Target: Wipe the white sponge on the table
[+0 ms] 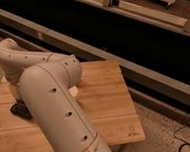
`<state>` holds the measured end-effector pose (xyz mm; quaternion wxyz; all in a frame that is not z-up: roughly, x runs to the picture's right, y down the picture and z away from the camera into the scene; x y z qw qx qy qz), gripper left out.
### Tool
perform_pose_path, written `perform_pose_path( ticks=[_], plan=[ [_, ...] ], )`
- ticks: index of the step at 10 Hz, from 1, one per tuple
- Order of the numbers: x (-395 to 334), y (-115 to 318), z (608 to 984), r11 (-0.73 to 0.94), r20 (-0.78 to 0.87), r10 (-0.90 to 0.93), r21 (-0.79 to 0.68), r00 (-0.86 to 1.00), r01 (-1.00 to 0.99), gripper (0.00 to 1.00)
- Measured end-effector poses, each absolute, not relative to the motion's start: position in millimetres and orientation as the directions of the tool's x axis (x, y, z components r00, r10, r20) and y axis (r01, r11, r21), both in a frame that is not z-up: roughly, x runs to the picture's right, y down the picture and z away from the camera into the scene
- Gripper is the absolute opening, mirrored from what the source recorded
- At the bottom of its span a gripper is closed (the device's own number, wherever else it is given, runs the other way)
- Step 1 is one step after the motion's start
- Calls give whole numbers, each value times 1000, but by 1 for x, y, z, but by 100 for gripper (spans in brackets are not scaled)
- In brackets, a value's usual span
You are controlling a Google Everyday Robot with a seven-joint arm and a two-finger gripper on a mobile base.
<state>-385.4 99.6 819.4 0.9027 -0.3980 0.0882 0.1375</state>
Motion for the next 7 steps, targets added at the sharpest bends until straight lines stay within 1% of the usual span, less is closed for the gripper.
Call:
perform_pose_path(
  ticks=[7],
  plan=[
    [-390, 119, 828, 606, -283, 169, -725, 944, -326, 64]
  ],
)
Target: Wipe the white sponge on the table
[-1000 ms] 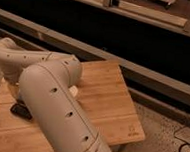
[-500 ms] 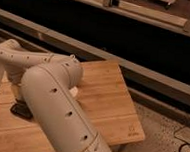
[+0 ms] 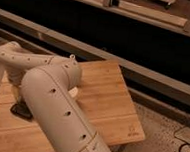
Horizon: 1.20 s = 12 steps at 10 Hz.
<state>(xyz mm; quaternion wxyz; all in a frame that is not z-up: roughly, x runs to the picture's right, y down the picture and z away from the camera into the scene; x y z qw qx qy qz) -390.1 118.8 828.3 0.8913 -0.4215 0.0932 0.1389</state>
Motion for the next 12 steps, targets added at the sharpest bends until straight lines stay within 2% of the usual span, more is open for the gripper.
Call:
perform_pose_path(
  ticks=[1, 2, 5, 6, 8, 12],
  plan=[
    [-391, 122, 828, 603, -279, 158, -732, 947, -317, 59],
    [-393, 123, 829, 606, -273, 149, -734, 950, -306, 46],
    [-398, 123, 829, 620, -263, 138, -729, 955, -291, 19],
    [-401, 123, 828, 625, -260, 136, -726, 956, -286, 7],
    [-410, 124, 825, 634, -248, 124, -725, 961, -269, 0],
    [-452, 130, 817, 674, -202, 23, -720, 979, -164, 0]
  ],
)
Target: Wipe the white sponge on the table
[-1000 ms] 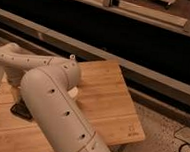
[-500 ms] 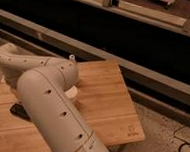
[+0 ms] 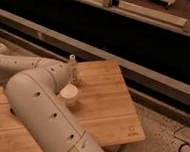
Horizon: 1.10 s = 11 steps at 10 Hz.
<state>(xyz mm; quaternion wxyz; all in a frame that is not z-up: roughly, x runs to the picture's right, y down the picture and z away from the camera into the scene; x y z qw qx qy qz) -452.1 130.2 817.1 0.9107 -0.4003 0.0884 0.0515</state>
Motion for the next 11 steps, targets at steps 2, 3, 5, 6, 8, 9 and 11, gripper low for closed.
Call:
perform_pose_path(
  ticks=[2, 3, 5, 6, 8, 9, 11],
  plan=[
    [-473, 137, 815, 679, -183, -24, -724, 983, -118, 0],
    [-483, 140, 817, 678, -175, -44, -728, 984, -99, 0],
    [-495, 141, 824, 681, -172, -73, -728, 982, -76, 0],
    [-498, 137, 828, 687, -178, -88, -724, 980, -70, 0],
    [-501, 125, 829, 696, -176, -60, -713, 982, -85, 0],
    [-501, 124, 829, 697, -175, -58, -712, 983, -86, 0],
    [-501, 123, 829, 697, -176, -57, -712, 983, -87, 0]
  ],
)
